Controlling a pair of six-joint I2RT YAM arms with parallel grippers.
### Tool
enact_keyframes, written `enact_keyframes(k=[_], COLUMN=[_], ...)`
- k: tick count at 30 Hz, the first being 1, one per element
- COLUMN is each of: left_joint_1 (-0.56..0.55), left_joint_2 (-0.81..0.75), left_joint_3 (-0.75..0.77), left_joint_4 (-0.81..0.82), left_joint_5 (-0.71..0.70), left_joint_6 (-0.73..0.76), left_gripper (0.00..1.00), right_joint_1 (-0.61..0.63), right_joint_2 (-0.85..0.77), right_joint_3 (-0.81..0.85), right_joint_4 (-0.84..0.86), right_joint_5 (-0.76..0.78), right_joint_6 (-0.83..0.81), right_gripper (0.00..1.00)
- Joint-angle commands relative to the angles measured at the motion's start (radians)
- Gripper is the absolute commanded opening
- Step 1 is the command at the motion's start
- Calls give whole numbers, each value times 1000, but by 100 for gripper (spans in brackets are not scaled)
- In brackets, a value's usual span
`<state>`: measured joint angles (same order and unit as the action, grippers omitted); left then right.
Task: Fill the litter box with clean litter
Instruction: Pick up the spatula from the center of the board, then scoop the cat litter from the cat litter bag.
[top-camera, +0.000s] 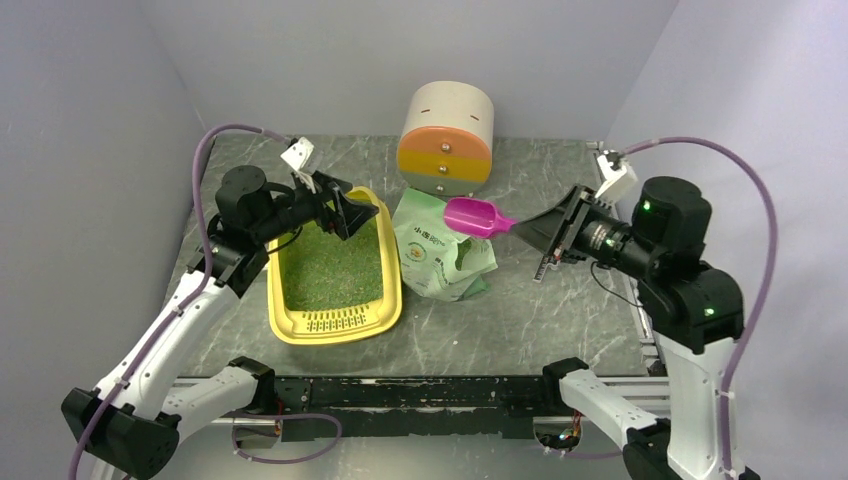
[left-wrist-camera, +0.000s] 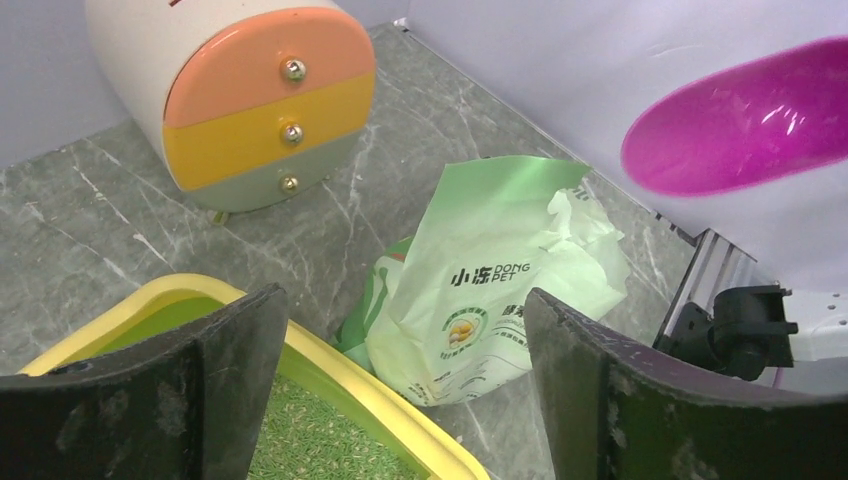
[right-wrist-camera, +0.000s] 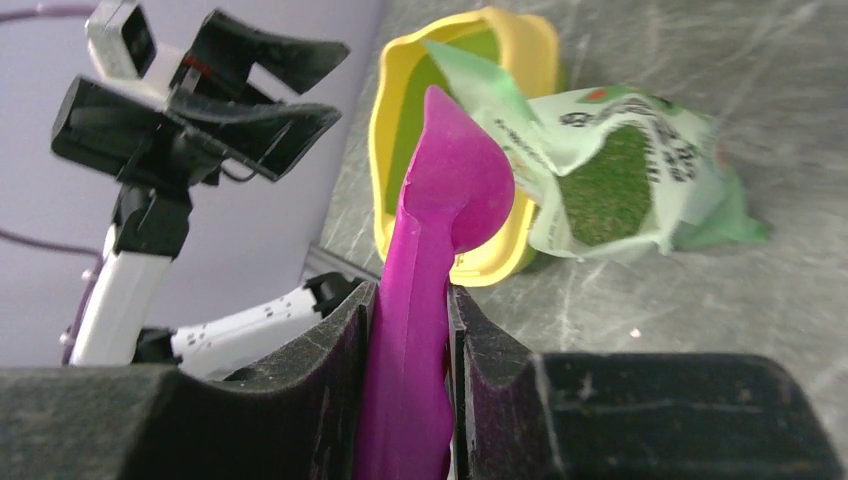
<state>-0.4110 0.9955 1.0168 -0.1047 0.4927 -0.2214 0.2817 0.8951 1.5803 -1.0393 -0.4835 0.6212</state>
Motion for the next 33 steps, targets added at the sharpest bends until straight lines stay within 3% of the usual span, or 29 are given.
enact_keyframes(k=[1, 7, 19, 33], left_joint_1=[-2, -2, -2, -2], left_joint_2=[-9, -10, 20, 146], left_joint_3=[-16, -23, -31, -77], left_joint_4=[45, 46, 39, 216], left_joint_5=[39, 50, 67, 234], left_joint_6=[70, 103, 103, 57], left_gripper=[93, 95, 94, 95], right_joint_1=[4, 30, 31, 32], right_joint_2=[58, 54, 63, 172], right_joint_3=[215, 173, 32, -147], right_joint_4=[-349, -358, -310, -129], right_joint_5=[257, 195, 303, 239], right_joint_6=[14, 41, 28, -25], right_gripper=[0, 0, 0, 0])
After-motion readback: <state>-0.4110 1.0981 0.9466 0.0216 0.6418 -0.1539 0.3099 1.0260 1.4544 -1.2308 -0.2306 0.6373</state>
